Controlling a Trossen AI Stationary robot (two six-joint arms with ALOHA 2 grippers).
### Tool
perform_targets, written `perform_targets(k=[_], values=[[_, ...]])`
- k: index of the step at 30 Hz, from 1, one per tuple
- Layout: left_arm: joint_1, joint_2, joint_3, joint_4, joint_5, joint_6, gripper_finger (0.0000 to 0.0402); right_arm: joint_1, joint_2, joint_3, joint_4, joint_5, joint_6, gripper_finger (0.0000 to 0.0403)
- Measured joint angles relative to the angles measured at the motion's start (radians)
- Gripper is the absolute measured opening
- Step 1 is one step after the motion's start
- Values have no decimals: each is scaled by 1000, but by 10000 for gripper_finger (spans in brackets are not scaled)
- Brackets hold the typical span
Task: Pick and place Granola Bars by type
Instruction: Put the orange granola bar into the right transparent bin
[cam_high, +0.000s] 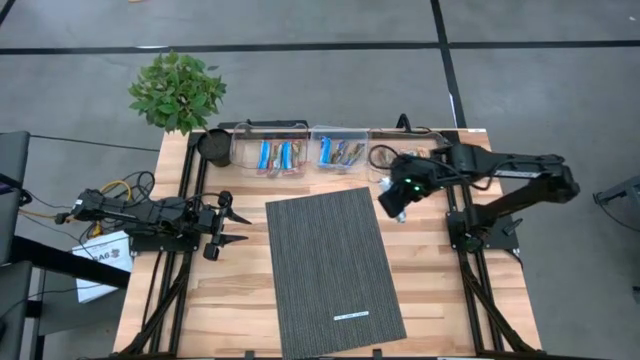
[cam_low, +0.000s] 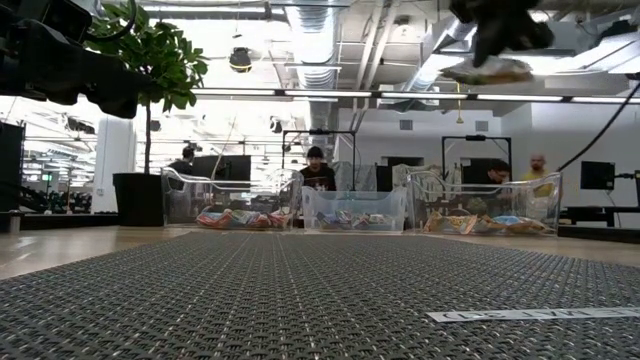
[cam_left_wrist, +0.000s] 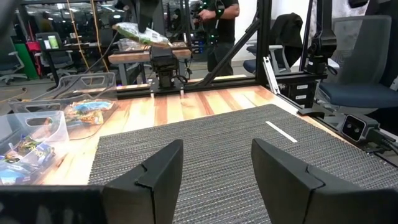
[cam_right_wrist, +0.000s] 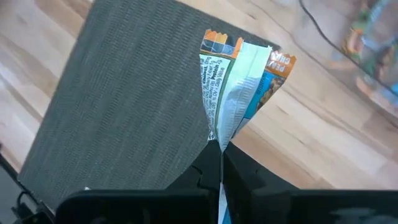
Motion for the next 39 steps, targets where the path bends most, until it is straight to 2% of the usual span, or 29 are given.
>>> perform_targets(k=[8,17,23,31,39], values=[[0,0,0,0,0,0,184,-40,-178,-228,74,-3,55,0],[0,0,0,0,0,0,184,-135,-228,-300,121,-21,52,0],[0,0,0,0,0,0,184,-267,-188,-300,165,-28,-22,0],[0,0,0,0,0,0,184,-472,-80,-300,330,-77,-140,0],[0,0,0,0,0,0,184,-631,39,-300,487,-78,-198,0]])
